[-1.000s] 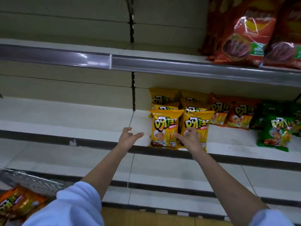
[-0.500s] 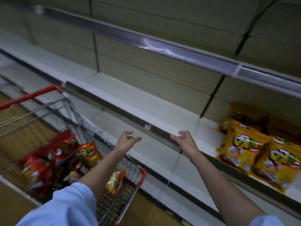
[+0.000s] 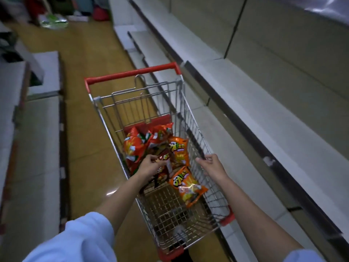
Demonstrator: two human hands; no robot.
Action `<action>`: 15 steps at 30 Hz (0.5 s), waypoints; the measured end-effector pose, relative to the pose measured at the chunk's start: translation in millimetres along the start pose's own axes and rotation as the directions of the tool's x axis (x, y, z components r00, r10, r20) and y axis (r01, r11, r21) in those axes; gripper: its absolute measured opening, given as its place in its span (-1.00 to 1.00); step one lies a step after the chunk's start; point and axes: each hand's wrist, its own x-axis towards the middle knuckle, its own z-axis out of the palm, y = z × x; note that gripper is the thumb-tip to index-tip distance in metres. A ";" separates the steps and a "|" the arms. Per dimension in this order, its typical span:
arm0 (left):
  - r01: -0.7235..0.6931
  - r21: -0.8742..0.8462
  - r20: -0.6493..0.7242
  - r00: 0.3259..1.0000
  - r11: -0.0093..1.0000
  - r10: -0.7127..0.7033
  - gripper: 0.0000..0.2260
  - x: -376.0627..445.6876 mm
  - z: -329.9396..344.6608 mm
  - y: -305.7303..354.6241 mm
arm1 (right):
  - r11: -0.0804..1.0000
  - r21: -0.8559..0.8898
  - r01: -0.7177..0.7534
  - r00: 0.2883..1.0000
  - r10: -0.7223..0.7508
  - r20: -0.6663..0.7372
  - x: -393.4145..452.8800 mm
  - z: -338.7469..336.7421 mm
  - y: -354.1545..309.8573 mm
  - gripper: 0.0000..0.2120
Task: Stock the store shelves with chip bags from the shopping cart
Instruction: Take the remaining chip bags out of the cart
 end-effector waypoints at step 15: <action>0.030 0.125 -0.521 0.852 0.992 0.040 -0.45 69.8 -16.6 -0.1 | 0.988 -0.146 -0.059 0.943 0.103 0.317 133.9 63.2 -2.7 -0.55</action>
